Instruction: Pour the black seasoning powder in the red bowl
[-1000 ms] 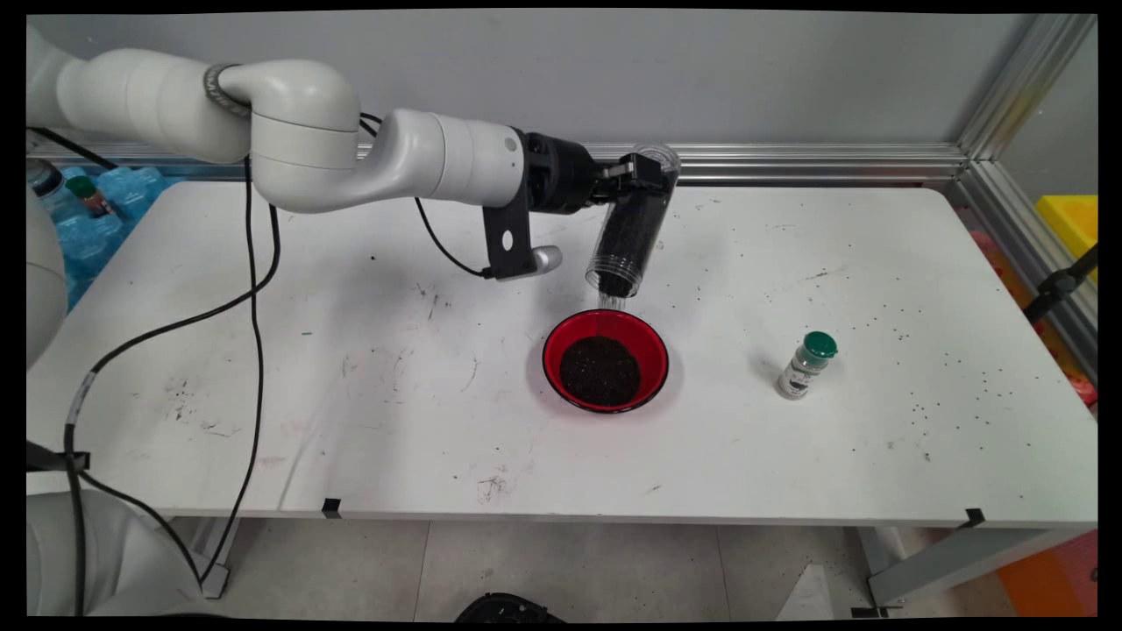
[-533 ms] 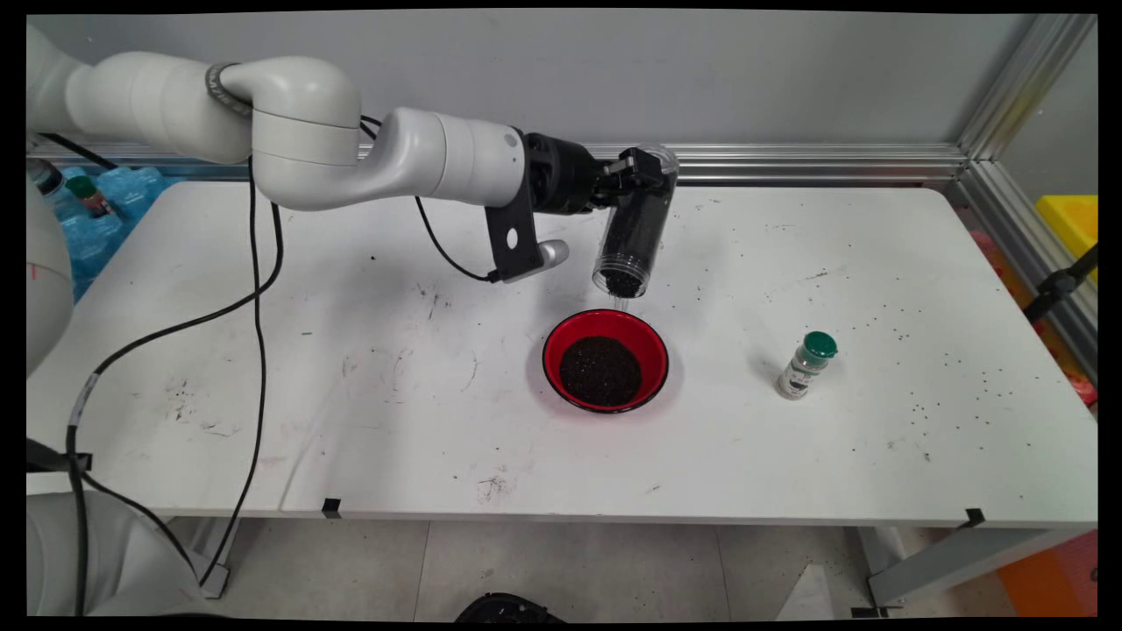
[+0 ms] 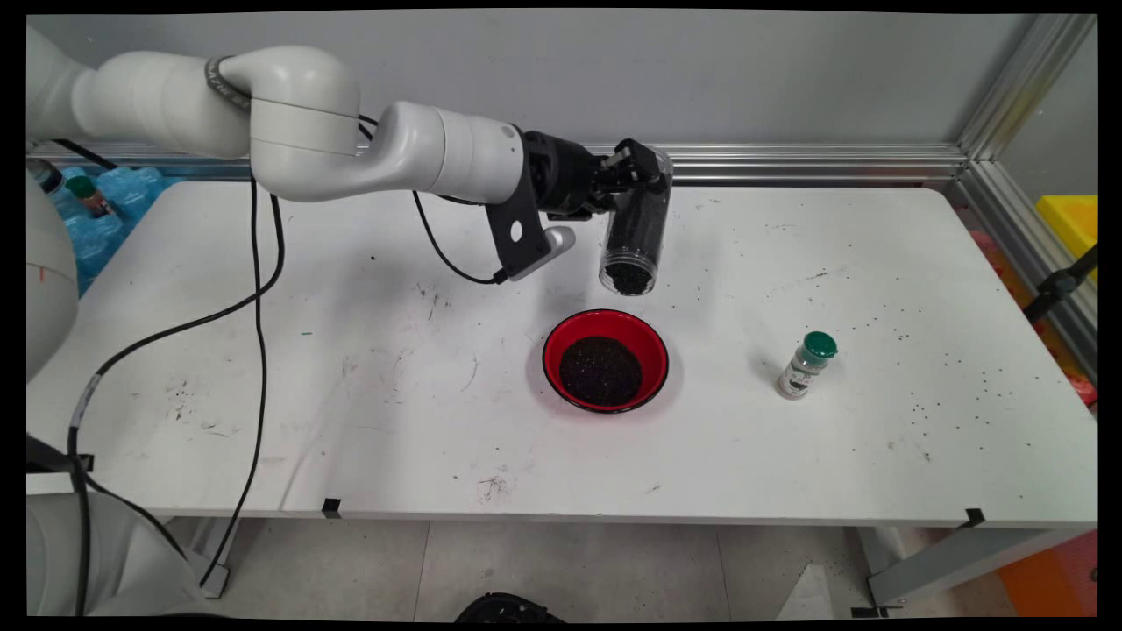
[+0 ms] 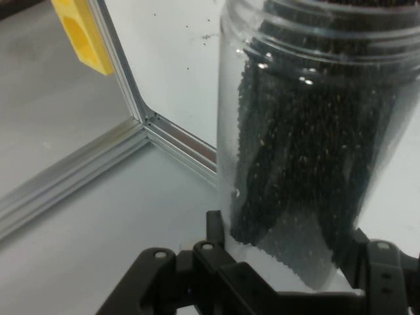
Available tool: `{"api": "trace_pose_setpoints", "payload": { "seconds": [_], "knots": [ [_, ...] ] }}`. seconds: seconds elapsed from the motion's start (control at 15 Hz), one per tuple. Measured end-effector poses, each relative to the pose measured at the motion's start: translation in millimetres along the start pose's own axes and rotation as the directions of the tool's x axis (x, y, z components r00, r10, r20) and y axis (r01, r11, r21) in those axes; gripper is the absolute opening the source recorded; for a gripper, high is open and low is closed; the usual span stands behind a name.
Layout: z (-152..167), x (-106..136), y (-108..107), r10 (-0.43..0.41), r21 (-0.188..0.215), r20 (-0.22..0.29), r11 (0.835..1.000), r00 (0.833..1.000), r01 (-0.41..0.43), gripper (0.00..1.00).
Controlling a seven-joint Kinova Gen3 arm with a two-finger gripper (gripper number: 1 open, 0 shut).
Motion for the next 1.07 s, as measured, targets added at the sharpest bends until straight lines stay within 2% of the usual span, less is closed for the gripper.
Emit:
{"api": "trace_pose_setpoints", "payload": {
  "seconds": [0.33,0.6,0.8,1.07],
  "knots": [
    [-1,-5,-2,-0.13,-0.012,-0.018,0.991,0.991,0.13,0.0],
    [-3,-13,-5,-0.235,-0.023,-0.027,0.972,0.972,0.234,0.0],
    [-4,-19,-7,-0.324,-0.031,-0.038,0.946,0.945,0.323,0.0],
    [-4,-29,-10,-0.448,-0.05,-0.058,0.894,0.892,0.445,0.0]
  ]
}}
